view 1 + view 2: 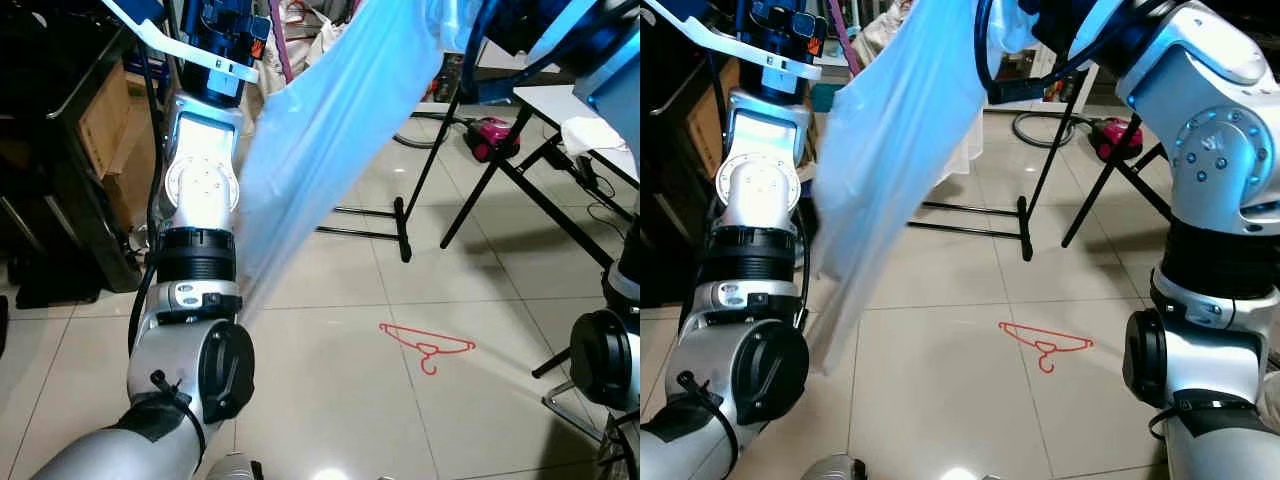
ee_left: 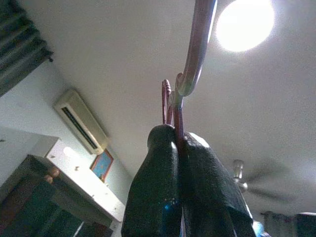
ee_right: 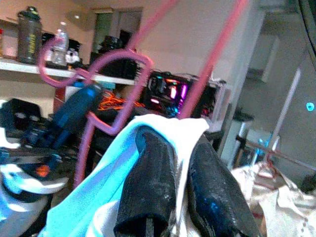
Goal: Hang hanger
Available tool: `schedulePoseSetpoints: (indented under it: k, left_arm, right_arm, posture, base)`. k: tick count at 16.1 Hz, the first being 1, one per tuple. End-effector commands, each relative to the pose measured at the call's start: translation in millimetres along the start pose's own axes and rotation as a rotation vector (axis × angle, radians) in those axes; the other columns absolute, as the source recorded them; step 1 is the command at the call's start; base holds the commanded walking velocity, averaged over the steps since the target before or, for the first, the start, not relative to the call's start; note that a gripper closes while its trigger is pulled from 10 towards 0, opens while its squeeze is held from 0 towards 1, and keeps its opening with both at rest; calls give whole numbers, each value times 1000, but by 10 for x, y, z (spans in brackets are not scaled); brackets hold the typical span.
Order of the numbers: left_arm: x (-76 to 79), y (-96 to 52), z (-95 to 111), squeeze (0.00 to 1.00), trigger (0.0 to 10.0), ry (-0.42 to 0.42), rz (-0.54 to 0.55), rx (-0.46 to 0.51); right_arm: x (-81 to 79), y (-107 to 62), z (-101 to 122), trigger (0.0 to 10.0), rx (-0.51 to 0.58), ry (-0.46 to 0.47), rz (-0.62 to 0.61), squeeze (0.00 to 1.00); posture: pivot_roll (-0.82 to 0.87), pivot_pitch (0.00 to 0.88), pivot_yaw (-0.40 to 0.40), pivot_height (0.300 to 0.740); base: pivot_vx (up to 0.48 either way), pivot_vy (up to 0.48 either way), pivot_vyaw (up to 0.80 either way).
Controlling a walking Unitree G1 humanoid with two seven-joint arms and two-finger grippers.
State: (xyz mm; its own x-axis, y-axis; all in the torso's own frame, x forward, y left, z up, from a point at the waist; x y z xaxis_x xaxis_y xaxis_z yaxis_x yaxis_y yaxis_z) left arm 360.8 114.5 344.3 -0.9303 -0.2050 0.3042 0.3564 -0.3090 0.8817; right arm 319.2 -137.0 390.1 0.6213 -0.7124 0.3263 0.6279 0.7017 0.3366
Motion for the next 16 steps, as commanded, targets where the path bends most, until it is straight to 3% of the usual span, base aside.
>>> schedulePoseSetpoints:
  k: [1, 5, 6, 10, 13, 16]
  left_arm:
    - [56, 41, -23, 0, 10000, -4, -23, -14]
    - [114, 14, -38, 0, 10000, -14, -41, -33]
    - [188, -37, -69, 0, 10000, -28, -63, -64]
    - [361, -162, -104, 0, 10000, -50, -107, -142]
    - [352, -202, -90, 0, 10000, -35, -84, -142]
    - [451, -113, 11, 0, 10000, -13, -115, -121]
  right_arm:
    - [65, -12, 92, 10000, 18, -22, -32, 0]
    - [143, -10, 20, 10000, -15, -58, -78, 0]
    - [228, -25, -2, 10000, -32, -115, -116, 0]
    - [384, -56, -67, 10000, -63, -130, -188, 0]
    - [390, -33, -79, 10000, -57, -135, -187, 0]
    - [358, -58, -214, 10000, -82, -177, -143, 0]
  posture:
    - [-130, 0, -70, 740]
    - [-130, 0, -70, 740]
    - [-124, 1, -68, 740]
    - [-110, 0, -75, 740]
    - [-100, 0, -82, 740]
    - [-84, 0, -85, 740]
  base:
    - [0, 0, 0]
    - [0, 0, 0]
    - [0, 0, 0]
    - [0, 0, 0]
    - [0, 0, 0]
    - [0, 0, 0]
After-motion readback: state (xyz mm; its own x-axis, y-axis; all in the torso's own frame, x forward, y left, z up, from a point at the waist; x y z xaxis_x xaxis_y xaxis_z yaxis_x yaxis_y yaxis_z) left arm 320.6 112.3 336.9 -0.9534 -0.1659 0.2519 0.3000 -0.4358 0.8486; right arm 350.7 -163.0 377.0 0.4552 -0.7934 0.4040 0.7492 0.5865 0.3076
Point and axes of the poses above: a point about 5 cm out from each wrist's last joint towards the gripper, its own y axis pointing out of the wrist towards the gripper, its own z axis along the axis of the wrist's last joint, x = y × z, the point moved 1 cm from there along y, pointing out of the wrist towards the gripper, and after that the axes turned 12 degrees about -y, right-handed, at the moved point
